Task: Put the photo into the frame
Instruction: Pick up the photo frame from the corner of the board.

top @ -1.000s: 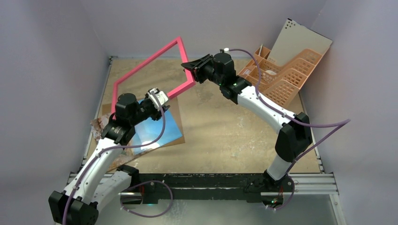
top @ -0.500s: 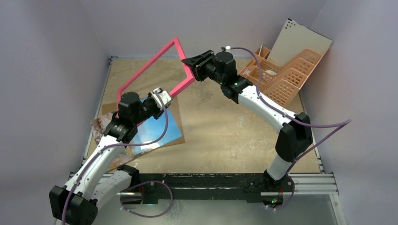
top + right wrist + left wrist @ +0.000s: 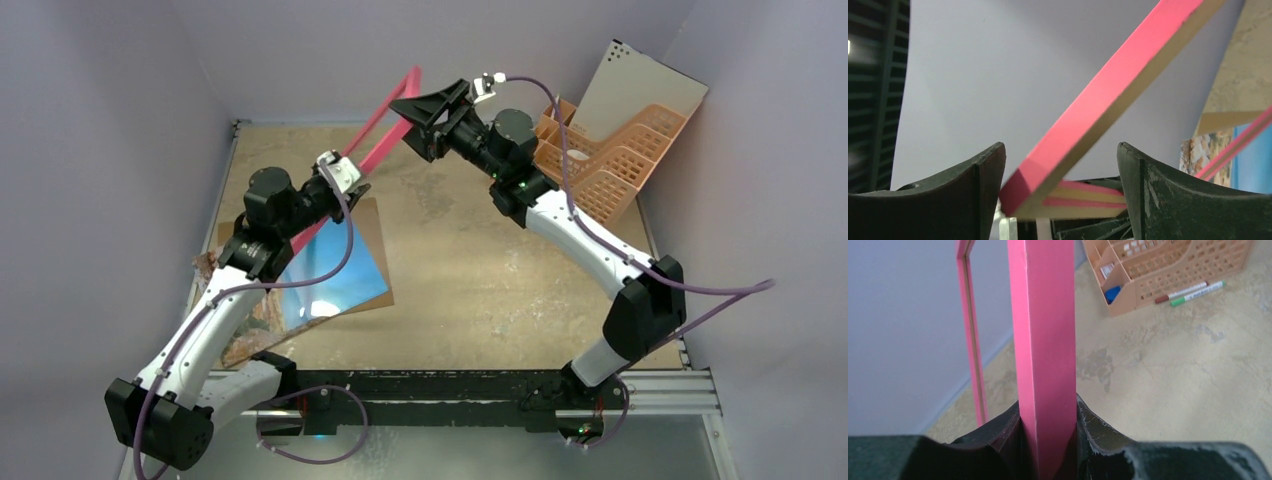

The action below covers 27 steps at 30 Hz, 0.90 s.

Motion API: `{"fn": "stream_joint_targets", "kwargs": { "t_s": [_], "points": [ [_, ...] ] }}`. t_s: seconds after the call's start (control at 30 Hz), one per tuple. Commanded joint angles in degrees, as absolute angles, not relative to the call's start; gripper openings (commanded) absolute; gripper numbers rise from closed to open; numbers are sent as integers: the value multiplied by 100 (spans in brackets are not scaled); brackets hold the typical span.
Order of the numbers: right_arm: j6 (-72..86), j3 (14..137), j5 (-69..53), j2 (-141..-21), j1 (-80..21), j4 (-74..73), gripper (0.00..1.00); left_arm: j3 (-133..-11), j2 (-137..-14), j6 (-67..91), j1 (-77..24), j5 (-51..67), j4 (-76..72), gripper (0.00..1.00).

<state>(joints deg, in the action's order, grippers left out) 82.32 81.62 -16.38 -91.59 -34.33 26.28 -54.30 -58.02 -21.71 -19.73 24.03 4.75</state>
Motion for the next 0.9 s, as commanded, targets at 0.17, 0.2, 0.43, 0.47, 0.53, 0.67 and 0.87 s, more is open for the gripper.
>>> {"fn": "stream_joint_targets", "kwargs": {
  "t_s": [0.17, 0.2, 0.43, 0.47, 0.53, 0.67, 0.87],
  "points": [
    [7553, 7937, -1355, -8266, -3131, 3084, 96, -6320, -5980, -933, -1960, 1382, -911, 0],
    [7508, 7867, -1281, -8188, -3082, 3083, 97, -6319, -6003, -857, -1960, 1281, -1003, 0],
    [6405, 7089, -1102, -7595, -2950, 3218, 97, -6867, -6423, -693, -1960, 777, -1209, 0],
    [6121, 6907, -1061, -7499, -2952, 3183, 97, -6969, -6471, -659, -1960, 829, -1206, 0],
    [5532, 6607, -926, -7318, -2946, 3020, 97, -7144, -6527, -545, -1960, 976, -1212, 0],
    [4425, 6192, -566, -7216, -2946, 2609, 97, -7646, -6618, -378, -1960, 1335, -761, 0],
    [3455, 6152, -323, -7446, -2946, 2535, 97, -8081, -6506, 255, -1960, 1540, -200, 0]
  ]
}}
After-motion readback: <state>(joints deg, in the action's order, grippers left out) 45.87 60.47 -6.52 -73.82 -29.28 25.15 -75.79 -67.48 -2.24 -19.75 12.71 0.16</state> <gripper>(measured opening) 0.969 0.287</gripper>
